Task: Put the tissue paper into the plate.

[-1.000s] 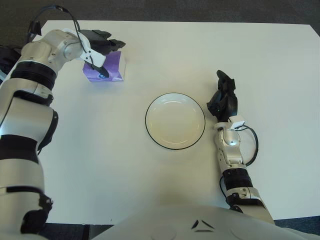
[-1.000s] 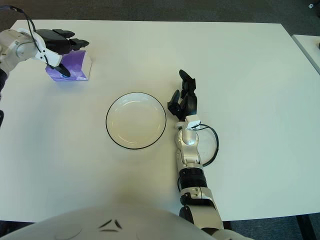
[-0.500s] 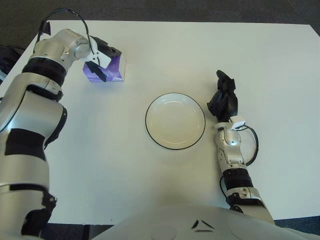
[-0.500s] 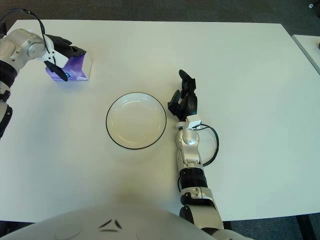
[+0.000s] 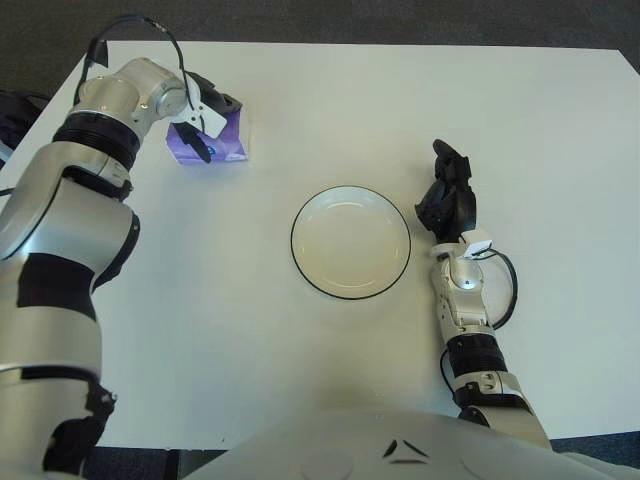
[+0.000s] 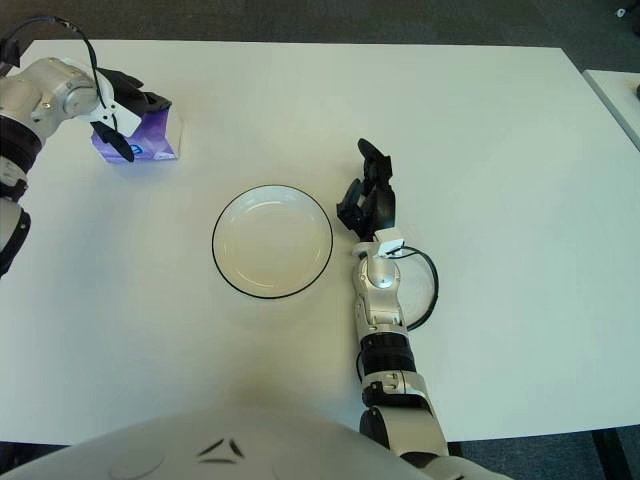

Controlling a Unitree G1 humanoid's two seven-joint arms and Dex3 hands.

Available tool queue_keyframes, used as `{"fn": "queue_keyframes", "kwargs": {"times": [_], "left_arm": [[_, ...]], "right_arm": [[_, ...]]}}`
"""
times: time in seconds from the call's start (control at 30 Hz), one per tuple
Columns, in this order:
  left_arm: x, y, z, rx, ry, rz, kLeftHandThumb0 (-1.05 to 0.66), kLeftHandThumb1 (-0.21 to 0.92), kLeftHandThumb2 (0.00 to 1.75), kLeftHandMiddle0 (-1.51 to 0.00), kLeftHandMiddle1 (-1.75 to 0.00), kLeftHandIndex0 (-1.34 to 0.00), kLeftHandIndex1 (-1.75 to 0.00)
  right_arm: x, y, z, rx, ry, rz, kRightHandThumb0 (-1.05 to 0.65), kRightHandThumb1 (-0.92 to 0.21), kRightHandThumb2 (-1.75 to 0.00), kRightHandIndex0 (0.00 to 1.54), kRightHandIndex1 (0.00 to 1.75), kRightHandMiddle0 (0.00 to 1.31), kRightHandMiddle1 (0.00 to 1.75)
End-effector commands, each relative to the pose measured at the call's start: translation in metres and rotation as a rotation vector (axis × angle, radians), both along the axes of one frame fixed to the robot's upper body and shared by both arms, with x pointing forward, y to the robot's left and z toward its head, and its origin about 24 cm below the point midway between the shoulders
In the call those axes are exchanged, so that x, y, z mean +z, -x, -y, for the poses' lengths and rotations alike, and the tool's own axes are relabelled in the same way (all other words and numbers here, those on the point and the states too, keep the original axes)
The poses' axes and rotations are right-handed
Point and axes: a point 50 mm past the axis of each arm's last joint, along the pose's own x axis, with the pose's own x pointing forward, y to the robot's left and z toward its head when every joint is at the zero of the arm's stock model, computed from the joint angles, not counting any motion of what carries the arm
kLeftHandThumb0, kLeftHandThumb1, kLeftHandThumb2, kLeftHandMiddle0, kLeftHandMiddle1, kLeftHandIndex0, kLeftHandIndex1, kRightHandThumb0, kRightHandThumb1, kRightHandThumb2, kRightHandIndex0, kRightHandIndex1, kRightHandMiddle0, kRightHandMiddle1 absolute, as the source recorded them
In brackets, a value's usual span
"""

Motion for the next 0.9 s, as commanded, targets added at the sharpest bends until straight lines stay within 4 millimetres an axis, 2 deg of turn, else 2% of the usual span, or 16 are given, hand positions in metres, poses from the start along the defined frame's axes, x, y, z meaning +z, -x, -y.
{"fn": "queue_keyframes", "kwargs": {"times": [0.0,0.43,0.87], "left_arm": [[0.000,-0.003,-0.008,0.029,-0.040,0.067,-1.05,0.89,0.09,0.00,0.00,0.00,0.00],[-0.002,-0.008,-0.019,-0.005,-0.069,0.283,-1.05,0.92,0.11,0.00,0.00,0.00,0.00],[0.004,-0.009,-0.021,-0.052,-0.025,0.437,-1.05,0.92,0.24,0.00,0.00,0.00,0.00]], "right_arm": [[-0.063,0.031,0.017,-0.057,-0.039,-0.273,-0.50,-0.92,-0.97,0.30,0.05,0.00,0.65],[-0.066,0.031,0.019,-0.060,-0.048,-0.284,-0.49,-0.92,-0.96,0.30,0.05,0.00,0.66],[-0.069,0.032,0.021,-0.053,-0.051,-0.294,-0.48,-0.92,-0.96,0.30,0.05,0.00,0.66]]}}
